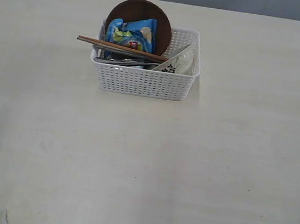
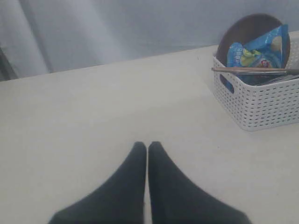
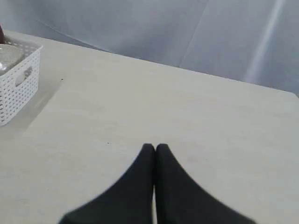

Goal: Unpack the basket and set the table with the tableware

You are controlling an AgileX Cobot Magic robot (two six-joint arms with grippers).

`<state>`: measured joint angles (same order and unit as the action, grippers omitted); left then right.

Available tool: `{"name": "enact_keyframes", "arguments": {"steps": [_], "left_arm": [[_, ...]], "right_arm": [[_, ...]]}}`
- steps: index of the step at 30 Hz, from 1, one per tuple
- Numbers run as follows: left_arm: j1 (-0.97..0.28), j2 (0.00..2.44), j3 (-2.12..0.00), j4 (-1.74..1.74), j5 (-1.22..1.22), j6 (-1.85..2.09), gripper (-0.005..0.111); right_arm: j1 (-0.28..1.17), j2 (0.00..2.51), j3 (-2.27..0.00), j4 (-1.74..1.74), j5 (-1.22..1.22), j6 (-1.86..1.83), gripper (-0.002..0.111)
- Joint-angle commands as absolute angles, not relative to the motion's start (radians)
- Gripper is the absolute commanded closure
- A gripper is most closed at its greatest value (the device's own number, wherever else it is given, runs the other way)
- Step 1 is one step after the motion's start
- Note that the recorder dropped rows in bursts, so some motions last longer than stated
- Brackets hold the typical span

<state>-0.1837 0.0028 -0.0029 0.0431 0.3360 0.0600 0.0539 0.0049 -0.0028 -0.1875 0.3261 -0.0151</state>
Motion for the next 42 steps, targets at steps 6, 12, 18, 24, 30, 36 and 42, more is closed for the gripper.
{"name": "enact_keyframes", "arguments": {"steps": [6, 12, 18, 24, 30, 36, 42], "left_arm": [[-0.177, 0.000, 0.000, 0.047, 0.329, 0.055, 0.105], [-0.177, 0.000, 0.000, 0.047, 0.329, 0.055, 0.105], [-0.177, 0.000, 0.000, 0.047, 0.329, 0.055, 0.105], [-0.177, 0.000, 0.000, 0.047, 0.329, 0.055, 0.105], [-0.177, 0.000, 0.000, 0.047, 0.329, 0.055, 0.105], [-0.177, 0.000, 0.000, 0.047, 0.329, 0.055, 0.105], [-0.177, 0.000, 0.000, 0.047, 0.329, 0.055, 0.105]], "right_arm": [[0.051, 0.000, 0.000, -0.313, 0.061, -0.025, 0.108], [0.051, 0.000, 0.000, -0.313, -0.403, 0.092, 0.108], [0.051, 0.000, 0.000, -0.306, -0.762, 0.460, 0.108], [0.051, 0.000, 0.000, -0.321, -1.030, 0.787, 0.108], [0.051, 0.000, 0.000, -0.313, -1.034, 1.033, 0.108], [0.051, 0.013, -0.203, -0.967, -0.415, 1.429, 0.108], [0.051, 0.427, -0.569, -1.744, -0.400, 2.050, 0.072]]}}
